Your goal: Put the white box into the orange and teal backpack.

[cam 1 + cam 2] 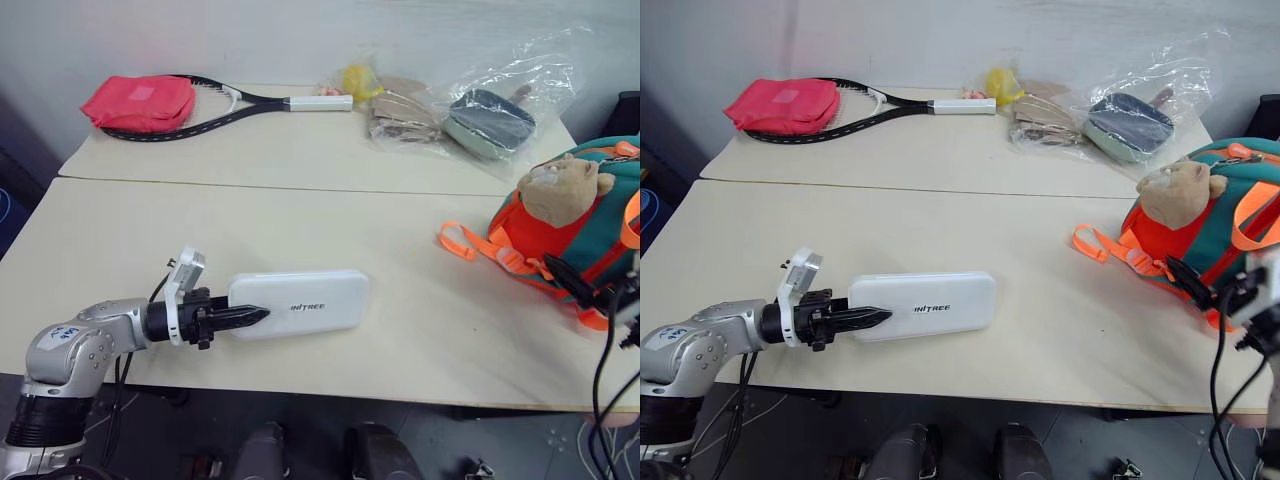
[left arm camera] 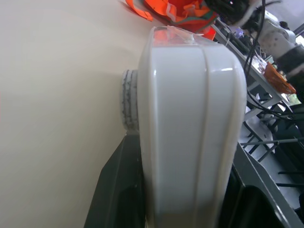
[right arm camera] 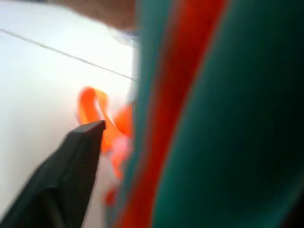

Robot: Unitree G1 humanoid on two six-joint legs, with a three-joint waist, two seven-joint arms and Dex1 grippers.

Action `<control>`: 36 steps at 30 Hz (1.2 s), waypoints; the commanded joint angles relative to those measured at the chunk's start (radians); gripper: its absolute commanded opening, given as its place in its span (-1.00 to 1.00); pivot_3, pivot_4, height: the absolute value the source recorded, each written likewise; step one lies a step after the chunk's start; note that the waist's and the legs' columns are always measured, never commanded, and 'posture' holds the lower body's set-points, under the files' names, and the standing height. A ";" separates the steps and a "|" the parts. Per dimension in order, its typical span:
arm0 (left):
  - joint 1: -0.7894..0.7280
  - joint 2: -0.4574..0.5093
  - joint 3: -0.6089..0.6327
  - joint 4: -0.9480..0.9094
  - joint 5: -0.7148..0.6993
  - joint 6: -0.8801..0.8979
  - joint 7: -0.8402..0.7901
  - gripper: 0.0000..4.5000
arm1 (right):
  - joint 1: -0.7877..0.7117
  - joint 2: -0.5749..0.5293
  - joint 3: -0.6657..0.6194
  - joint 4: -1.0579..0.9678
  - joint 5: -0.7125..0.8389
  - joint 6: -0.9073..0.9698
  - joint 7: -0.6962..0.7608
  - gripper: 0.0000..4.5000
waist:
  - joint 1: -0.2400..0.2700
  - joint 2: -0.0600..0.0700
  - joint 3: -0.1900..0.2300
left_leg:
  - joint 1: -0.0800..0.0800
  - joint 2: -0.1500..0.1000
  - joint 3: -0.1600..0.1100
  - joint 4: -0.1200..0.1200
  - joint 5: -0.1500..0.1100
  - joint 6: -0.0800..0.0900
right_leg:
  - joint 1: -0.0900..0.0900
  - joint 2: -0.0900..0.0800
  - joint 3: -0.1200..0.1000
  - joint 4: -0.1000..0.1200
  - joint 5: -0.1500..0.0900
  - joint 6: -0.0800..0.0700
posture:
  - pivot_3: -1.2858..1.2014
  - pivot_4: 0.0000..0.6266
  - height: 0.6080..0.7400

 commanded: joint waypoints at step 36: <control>0.348 0.206 0.825 -0.238 -0.205 -0.008 0.118 -0.41 | -0.126 0.174 0.556 -0.642 0.227 0.442 0.164 -1.00 | -0.025 -0.008 0.002 | -0.011 0.000 -0.002 -0.001 -0.004 0.003 | -0.016 -0.003 -0.003 0.007 -0.002 -0.004 | 0.03 -0.52 1.00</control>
